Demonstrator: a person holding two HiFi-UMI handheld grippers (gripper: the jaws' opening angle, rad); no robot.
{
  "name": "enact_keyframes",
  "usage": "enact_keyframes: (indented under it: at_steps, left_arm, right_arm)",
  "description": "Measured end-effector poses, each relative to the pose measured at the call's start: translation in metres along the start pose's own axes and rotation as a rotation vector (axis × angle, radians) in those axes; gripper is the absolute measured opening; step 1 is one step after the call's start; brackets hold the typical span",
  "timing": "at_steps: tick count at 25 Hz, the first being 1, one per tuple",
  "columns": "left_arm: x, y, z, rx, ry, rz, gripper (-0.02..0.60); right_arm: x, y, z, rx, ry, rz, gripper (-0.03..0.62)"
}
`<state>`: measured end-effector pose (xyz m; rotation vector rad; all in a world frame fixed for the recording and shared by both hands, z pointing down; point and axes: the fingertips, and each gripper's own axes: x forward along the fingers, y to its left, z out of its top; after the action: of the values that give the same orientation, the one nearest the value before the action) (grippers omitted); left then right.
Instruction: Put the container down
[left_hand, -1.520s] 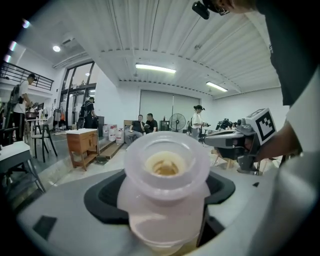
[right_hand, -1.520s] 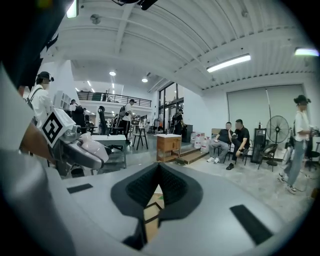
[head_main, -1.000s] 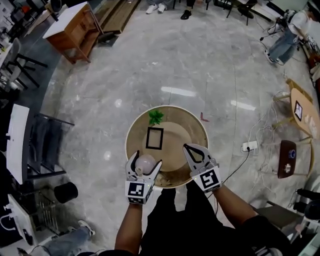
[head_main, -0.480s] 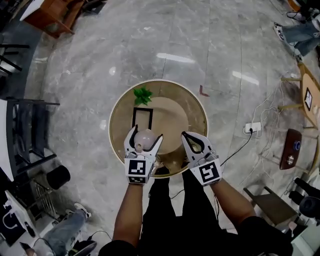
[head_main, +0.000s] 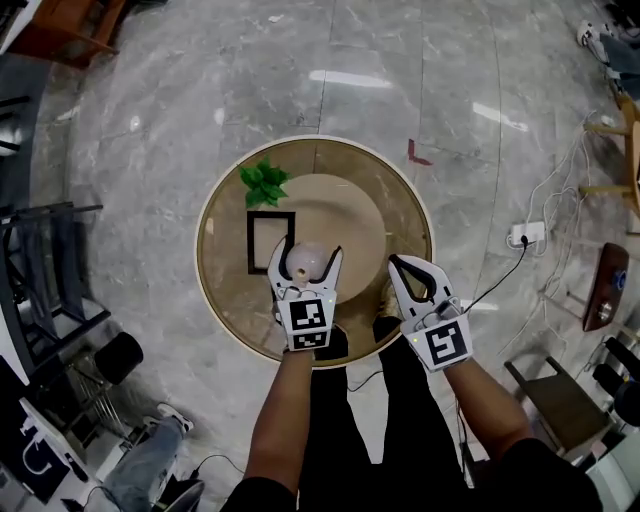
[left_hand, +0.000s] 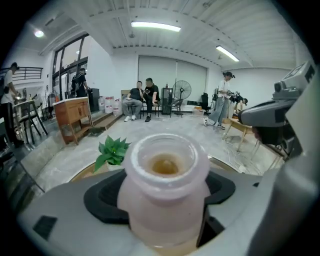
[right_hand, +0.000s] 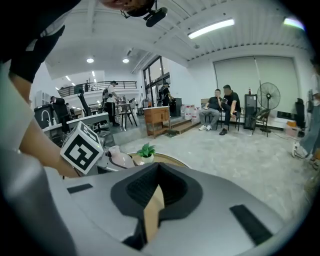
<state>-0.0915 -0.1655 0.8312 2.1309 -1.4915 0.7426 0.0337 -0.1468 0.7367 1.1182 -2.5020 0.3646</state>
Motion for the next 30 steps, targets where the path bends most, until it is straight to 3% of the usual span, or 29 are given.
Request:
enact_keyframes:
  at_steps: [8,19,24,30]
  left_arm:
    - [0.055,-0.008,-0.032,0.018,0.039,0.056,0.416]
    - [0.089,-0.021,-0.049,0.002,0.097,0.100,0.417]
    - [0.092,-0.021,-0.053,-0.042,0.073,0.114,0.417]
    - [0.096,-0.020,-0.054,-0.054,0.063,0.109,0.425]
  right_arm:
    - [0.008,-0.009,-0.047,-0.013,0.070,0.051,0.000]
    - [0.004,0.000,-0.060,0.010,0.090,0.123,0.000]
    - [0.000,0.004,-0.057,0.023,0.085,0.136,0.000]
    - [-0.004,-0.001,-0.055,0.072,0.051,0.098,0.000]
